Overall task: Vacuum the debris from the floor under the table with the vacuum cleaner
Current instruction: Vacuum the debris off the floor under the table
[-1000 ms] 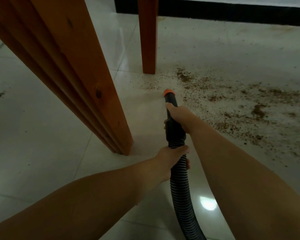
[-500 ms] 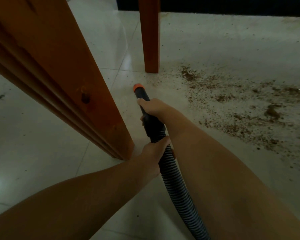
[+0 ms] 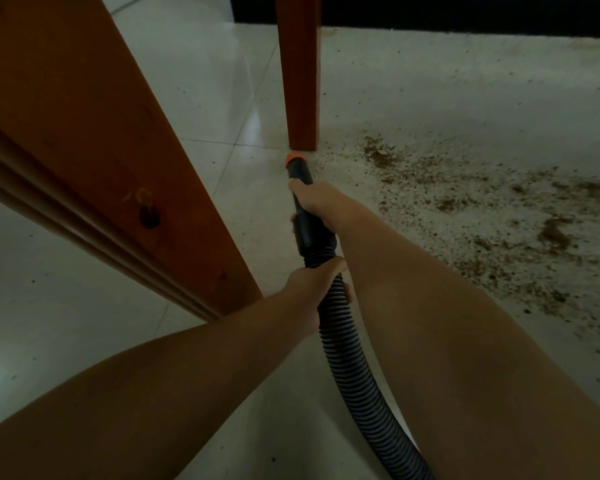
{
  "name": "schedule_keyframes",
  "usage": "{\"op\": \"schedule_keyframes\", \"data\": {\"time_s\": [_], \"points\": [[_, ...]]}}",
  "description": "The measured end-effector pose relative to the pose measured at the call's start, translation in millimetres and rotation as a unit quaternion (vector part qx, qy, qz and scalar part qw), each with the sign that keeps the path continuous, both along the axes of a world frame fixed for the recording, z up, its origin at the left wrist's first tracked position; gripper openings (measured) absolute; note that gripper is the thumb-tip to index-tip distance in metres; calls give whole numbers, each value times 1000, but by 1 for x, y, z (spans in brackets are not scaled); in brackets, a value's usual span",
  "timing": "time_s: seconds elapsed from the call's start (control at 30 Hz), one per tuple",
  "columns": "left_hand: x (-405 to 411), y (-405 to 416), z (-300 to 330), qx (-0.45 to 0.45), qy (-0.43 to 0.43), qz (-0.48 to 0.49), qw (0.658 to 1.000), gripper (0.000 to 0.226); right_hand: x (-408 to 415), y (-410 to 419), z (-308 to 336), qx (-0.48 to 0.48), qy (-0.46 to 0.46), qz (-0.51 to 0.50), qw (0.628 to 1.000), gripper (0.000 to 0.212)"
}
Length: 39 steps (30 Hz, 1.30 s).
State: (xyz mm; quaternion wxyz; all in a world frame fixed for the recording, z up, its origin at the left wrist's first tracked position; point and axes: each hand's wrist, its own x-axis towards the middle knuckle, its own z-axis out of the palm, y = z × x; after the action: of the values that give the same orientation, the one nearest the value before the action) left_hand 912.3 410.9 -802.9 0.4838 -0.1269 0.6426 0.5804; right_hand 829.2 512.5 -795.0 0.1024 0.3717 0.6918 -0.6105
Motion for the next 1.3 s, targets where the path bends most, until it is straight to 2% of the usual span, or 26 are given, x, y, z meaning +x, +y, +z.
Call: {"op": "schedule_keyframes", "data": {"time_s": [0.07, 0.27, 0.47, 0.6, 0.67, 0.73, 0.8, 0.97, 1.07, 1.2, 1.3], "points": [[0, -1, 9, 18, -7, -20, 1000, 31, 5, 7, -2, -4, 1, -29, 1000, 46], [4, 11, 18, 9, -21, -43, 999, 12, 16, 29, -3, 7, 6, -81, 997, 39], [16, 4, 7, 12, -13, 4, 1000, 18, 21, 8, 1, -12, -4, 6, 1000, 47], [37, 7, 8, 11, -26, -17, 999, 6, 44, 17, -5, 3, -11, -28, 1000, 43], [44, 13, 12, 9, -14, -3, 1000, 13, 54, 27, -6, 9, -12, -57, 998, 43], [49, 16, 14, 18, -21, 2, 1000, 11, 59, 31, -3, 12, -11, -65, 998, 44], [52, 14, 14, 24, -17, 13, 999, 5, 58, 26, 2, 12, -11, -41, 999, 44], [59, 3, 20, 28, -30, 44, 998, 12, 56, 3, 15, -16, -31, 34, 999, 48], [66, 2, 20, 30, -34, 30, 999, 5, 69, 7, 19, -20, -35, 15, 999, 46], [77, 5, 27, 35, -38, -3, 999, 8, 89, 20, 22, 2, -41, -43, 998, 38], [90, 3, 31, 37, -59, 24, 997, 7, 98, 10, 31, -13, -45, 5, 999, 42]]}}
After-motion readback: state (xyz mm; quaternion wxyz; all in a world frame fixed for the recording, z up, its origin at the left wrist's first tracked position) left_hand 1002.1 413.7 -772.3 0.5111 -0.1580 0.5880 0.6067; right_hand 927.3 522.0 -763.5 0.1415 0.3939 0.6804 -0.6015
